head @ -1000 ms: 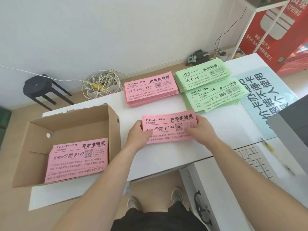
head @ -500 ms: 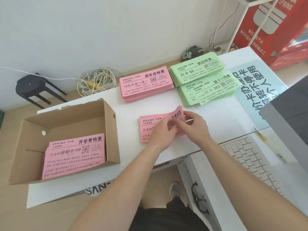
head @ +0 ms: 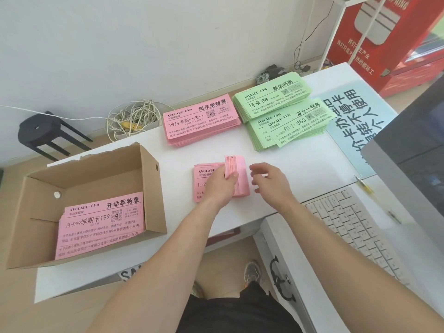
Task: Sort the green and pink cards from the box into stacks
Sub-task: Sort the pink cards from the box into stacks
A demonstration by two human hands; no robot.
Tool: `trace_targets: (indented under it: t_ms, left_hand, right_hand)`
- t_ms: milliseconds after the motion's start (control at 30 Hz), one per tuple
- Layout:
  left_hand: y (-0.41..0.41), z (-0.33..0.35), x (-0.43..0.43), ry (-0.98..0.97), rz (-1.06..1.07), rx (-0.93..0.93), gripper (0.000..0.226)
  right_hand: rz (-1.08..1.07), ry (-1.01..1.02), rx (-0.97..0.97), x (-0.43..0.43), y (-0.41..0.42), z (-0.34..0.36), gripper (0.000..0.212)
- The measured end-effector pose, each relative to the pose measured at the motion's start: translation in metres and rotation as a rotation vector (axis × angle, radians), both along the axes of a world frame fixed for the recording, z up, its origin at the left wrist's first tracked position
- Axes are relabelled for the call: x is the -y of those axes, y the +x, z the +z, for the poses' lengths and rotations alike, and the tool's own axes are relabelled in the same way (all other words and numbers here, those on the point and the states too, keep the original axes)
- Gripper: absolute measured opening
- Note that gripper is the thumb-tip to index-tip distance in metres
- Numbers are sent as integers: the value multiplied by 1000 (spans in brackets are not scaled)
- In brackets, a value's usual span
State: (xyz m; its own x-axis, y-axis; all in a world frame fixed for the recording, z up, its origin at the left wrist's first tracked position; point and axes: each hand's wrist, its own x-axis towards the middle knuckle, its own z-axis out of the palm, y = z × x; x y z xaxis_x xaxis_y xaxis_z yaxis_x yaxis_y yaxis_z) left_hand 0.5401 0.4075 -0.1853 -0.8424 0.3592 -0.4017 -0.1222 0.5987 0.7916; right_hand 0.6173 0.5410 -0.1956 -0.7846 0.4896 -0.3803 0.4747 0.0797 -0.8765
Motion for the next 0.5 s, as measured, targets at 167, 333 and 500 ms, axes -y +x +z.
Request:
trace_targets:
  t_ms: [167, 333, 500]
  left_hand:
    - [0, 1, 2, -4, 20, 19, 24]
    - [-5, -4, 4, -45, -17, 21, 19]
    - [-9, -3, 3, -82, -52, 29, 20]
  right_hand:
    - [-156, 36, 116, -19, 8, -4, 31]
    - [-131, 77, 167, -30, 7, -5, 39]
    - [-110, 93, 178, -33, 4, -1, 37]
